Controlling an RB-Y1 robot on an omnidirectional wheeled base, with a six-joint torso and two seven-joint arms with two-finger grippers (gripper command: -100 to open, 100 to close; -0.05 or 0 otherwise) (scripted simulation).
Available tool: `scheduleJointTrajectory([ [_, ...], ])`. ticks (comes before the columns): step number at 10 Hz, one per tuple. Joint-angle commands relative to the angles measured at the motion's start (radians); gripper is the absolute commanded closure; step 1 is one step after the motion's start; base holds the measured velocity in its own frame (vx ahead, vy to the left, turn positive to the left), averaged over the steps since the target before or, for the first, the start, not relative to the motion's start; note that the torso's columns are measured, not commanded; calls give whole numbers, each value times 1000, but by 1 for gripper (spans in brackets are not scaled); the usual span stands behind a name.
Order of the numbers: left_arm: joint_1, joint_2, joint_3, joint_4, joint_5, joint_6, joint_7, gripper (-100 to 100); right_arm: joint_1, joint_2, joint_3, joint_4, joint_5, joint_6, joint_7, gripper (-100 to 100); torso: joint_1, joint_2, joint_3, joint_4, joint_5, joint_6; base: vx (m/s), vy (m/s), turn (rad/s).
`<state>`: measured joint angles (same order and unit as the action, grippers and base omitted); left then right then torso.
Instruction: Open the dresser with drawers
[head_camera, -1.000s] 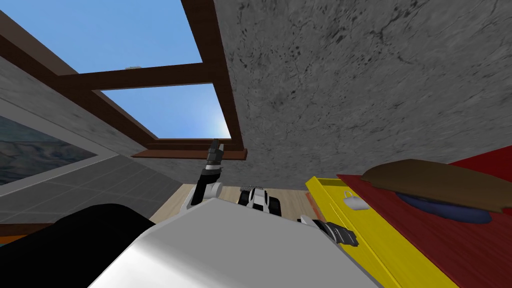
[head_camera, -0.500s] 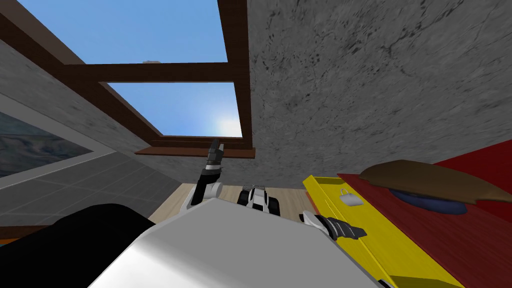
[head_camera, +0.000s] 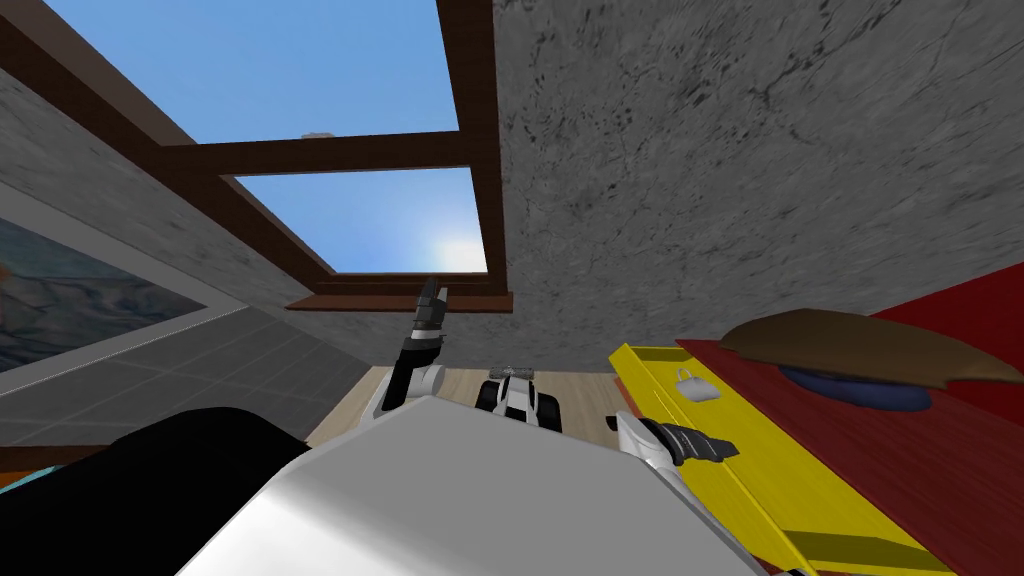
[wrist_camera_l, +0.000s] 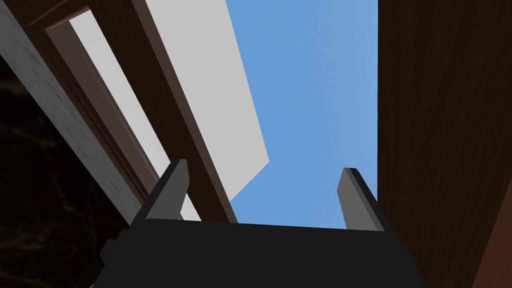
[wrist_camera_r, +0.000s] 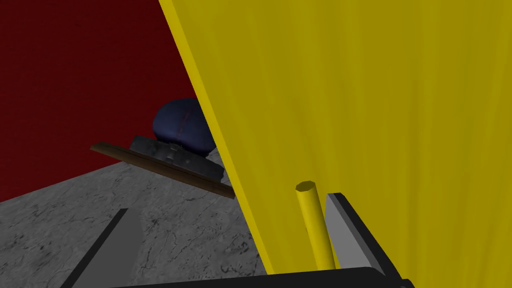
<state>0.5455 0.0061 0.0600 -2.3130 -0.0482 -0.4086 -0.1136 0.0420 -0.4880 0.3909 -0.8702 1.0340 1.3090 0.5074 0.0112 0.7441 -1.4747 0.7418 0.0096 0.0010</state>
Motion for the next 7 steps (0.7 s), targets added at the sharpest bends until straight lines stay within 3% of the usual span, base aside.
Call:
scheduleJointTrajectory([
  [1, 0, 0, 0, 0, 0, 0, 0, 0, -19, 0, -1, 26, -2, -14, 1, -100, 0, -2, -1, 0, 0, 0, -10, 21, 9],
  [2, 0, 0, 0, 0, 0, 0, 0, 0, -20, 3, 0, 31, -3, -21, -1, 0, -3, -4, -2, -1, -1, 1, 0, 0, 0],
  [7, 0, 0, 0, 0, 0, 0, 0, 0, -16, 13, 4, 31, -7, -30, 0, 0, -8, -4, -1, -2, -6, -1, 0, 0, 0],
])
